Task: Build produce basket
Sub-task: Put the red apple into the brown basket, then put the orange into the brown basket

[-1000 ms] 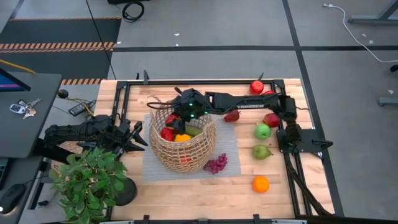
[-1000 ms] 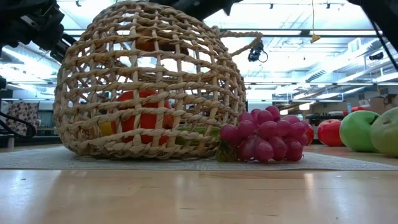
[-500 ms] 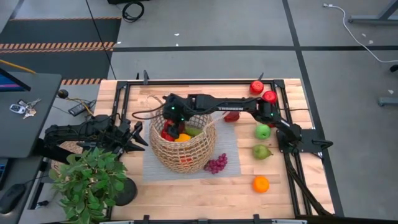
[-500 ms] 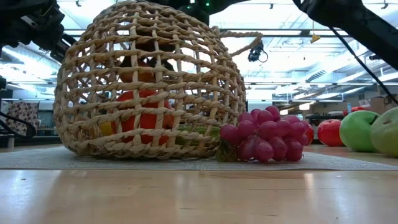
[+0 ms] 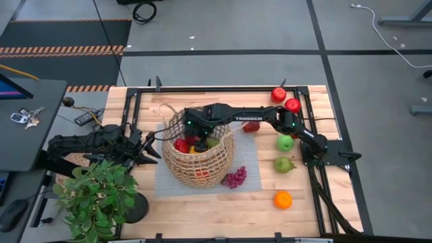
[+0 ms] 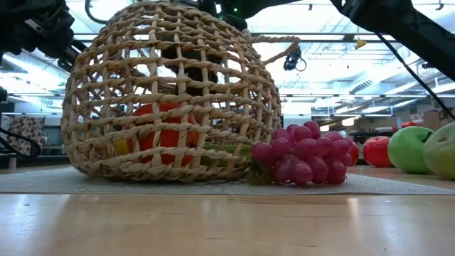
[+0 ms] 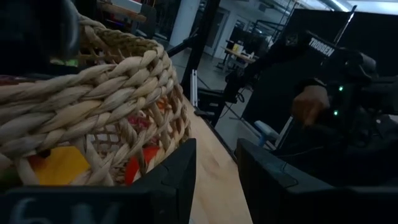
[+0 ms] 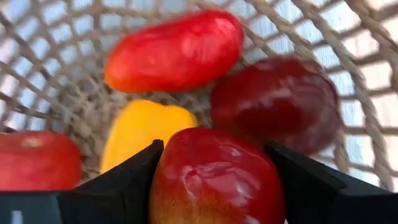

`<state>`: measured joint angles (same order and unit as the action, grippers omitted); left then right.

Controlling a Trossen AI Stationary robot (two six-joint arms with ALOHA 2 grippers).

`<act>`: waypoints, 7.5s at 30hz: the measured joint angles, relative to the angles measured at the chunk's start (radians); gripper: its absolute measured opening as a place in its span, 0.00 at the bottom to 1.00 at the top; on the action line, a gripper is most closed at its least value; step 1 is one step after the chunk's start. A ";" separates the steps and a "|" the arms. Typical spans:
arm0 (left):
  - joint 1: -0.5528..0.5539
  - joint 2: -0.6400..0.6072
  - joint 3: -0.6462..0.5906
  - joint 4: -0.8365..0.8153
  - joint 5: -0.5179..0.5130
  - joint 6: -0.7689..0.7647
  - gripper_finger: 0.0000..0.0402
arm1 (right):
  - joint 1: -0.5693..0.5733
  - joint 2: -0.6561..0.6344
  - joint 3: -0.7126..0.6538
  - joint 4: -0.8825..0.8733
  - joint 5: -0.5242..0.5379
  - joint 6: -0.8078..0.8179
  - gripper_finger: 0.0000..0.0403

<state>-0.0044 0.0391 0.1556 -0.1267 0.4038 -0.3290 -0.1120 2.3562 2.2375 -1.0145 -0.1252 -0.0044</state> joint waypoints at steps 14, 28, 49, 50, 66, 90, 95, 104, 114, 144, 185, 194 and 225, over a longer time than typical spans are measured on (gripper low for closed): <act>0.000 0.000 0.000 0.001 0.000 0.001 0.30 | 0.001 0.000 0.013 -0.056 0.034 0.038 0.79; 0.000 0.000 0.000 0.002 0.000 0.001 0.30 | 0.015 -0.160 0.093 -0.088 0.170 0.079 0.86; 0.000 0.000 0.000 0.002 0.000 0.001 0.30 | 0.491 -0.430 0.066 -0.547 0.624 0.437 0.86; 0.000 0.000 0.000 0.002 0.000 0.001 0.30 | 0.515 -0.430 0.053 -0.565 0.649 0.470 0.86; 0.000 0.000 0.000 0.002 0.000 0.000 0.30 | 0.669 -0.616 -0.518 -0.466 0.414 0.840 0.86; 0.000 0.000 0.000 0.002 0.000 0.000 0.30 | 0.941 -0.673 -0.976 -0.153 0.109 1.335 0.86; 0.000 0.000 0.000 0.002 0.000 0.001 0.30 | 0.967 -0.673 -0.997 -0.114 0.111 1.388 0.86; 0.000 0.000 0.000 0.002 0.000 0.000 0.30 | 1.002 -0.673 -1.092 -0.003 0.185 1.304 0.86; 0.000 0.000 0.000 0.002 0.000 0.000 0.30 | 1.006 -0.672 -1.160 0.061 0.184 1.286 0.86; 0.000 0.000 0.000 0.001 0.000 0.001 0.30 | 1.007 -0.673 -1.252 0.190 0.212 1.310 0.86; 0.000 0.000 0.000 0.002 0.000 0.000 0.30 | 0.896 -0.714 -1.190 0.161 0.151 1.267 0.74; 0.000 0.000 0.000 0.002 0.000 0.000 0.30 | 0.782 -0.721 -1.044 0.152 0.309 1.014 0.75; 0.000 0.000 0.000 0.002 0.000 0.001 0.30 | 0.394 -0.723 -0.398 0.186 0.649 0.393 0.76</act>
<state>-0.0040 0.0387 0.1558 -0.1250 0.4038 -0.3283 0.2819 1.6333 1.8395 -0.8286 0.5233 0.3889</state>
